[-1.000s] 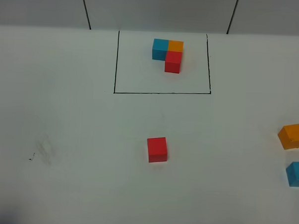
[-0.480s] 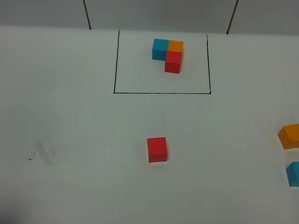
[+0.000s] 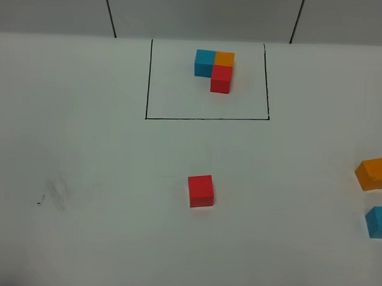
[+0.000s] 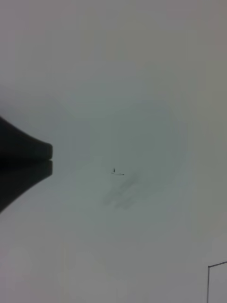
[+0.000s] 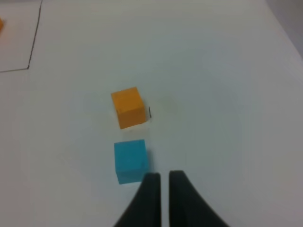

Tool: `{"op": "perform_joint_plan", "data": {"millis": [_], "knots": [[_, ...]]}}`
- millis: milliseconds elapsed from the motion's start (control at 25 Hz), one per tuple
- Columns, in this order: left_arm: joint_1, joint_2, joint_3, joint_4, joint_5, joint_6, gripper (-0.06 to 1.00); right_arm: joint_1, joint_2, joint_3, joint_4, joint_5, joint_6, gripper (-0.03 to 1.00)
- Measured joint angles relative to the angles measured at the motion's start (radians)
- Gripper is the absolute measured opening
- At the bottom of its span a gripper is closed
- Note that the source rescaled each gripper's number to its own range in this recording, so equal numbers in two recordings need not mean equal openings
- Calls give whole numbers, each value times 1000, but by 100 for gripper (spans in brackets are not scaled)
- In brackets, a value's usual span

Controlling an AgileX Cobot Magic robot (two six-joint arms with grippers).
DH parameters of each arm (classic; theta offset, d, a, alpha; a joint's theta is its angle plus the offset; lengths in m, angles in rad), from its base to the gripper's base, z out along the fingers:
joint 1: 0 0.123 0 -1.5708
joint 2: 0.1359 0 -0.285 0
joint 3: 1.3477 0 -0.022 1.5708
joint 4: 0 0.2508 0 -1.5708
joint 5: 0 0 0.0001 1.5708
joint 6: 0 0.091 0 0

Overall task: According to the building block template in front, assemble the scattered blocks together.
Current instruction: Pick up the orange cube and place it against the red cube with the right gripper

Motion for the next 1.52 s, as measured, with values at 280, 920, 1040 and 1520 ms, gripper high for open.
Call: {"op": "perform_joint_plan", "data": {"millis": [280,920,1040,1520], "knots": [[0,-76,2,-1,2,0,0,0,0,0,0,0,0,1],[0,-79,3,-1,2,0,0,0,0,0,0,0,0,1],[0,-79,3,-1,2,0,0,0,0,0,0,0,0,1],[0,-79,3,-1,2,0,0,0,0,0,0,0,0,1]]}}
